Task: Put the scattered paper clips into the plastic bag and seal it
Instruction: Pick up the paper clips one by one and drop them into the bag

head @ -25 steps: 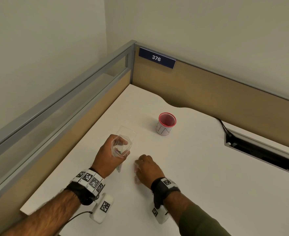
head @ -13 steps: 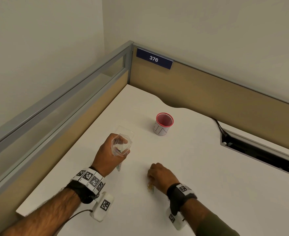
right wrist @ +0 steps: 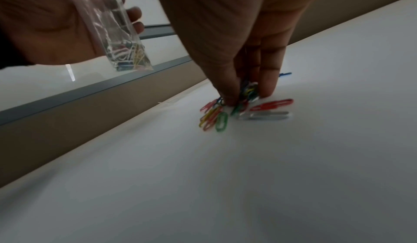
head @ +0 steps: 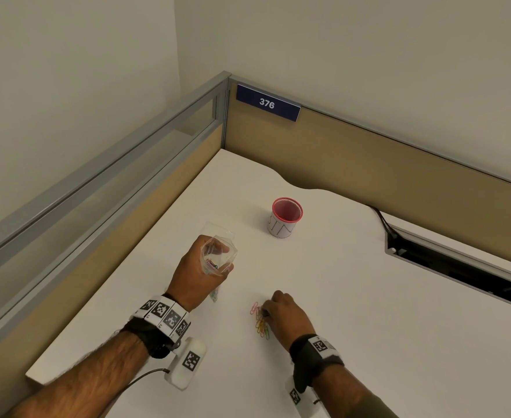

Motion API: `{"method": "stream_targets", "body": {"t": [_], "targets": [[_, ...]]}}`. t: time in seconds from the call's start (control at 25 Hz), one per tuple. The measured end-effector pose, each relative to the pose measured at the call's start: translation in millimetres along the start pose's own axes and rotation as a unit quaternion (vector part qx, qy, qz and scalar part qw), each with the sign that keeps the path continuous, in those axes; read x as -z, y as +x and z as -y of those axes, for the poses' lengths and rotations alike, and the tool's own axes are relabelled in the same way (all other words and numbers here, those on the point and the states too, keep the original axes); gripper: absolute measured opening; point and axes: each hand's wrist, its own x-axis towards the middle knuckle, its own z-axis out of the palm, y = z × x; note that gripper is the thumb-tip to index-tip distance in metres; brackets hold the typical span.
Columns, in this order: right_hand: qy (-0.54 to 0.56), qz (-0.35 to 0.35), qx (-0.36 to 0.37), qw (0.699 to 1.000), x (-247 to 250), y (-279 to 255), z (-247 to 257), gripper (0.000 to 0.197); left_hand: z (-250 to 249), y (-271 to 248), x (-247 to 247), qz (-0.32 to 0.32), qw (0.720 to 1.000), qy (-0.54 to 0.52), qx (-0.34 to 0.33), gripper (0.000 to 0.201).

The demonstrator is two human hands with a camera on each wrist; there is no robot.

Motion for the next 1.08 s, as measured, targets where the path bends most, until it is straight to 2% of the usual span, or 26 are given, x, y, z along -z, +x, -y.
{"method": "stream_targets", "body": {"t": [0.12,0.28,0.4,0.48,0.6,0.76,0.92,1.08], "targets": [[0.018,-0.007,-0.022,1.000,4,12,-3,0.016,-3,0,-4,0.001,1.000,-0.001,-0.002,0.042],[0.105,-0.035,-0.097,0.989,23,23,-24,0.015,-5,-1,-5,0.001,1.000,-0.007,-0.001,0.043],[0.211,-0.058,-0.147,0.965,37,20,-38,0.007,-5,-1,-7,0.002,1.000,0.003,-0.002,0.043],[0.294,-0.086,-0.163,0.938,50,15,-37,0.015,-5,0,-9,0.003,1.000,0.012,0.001,0.041],[0.381,-0.128,-0.138,0.905,83,8,-18,0.008,-6,1,-13,0.016,1.000,0.024,0.001,0.040],[0.438,-0.162,-0.042,0.883,140,2,28,0.004,-3,4,-19,0.022,0.999,0.036,0.005,0.040],[0.411,-0.171,0.034,0.895,175,1,72,0.008,-8,6,-29,0.034,0.998,0.046,0.017,0.041],[0.257,-0.148,0.063,0.953,170,15,92,0.009,-9,8,-33,0.045,0.998,0.043,0.019,0.047]]}}
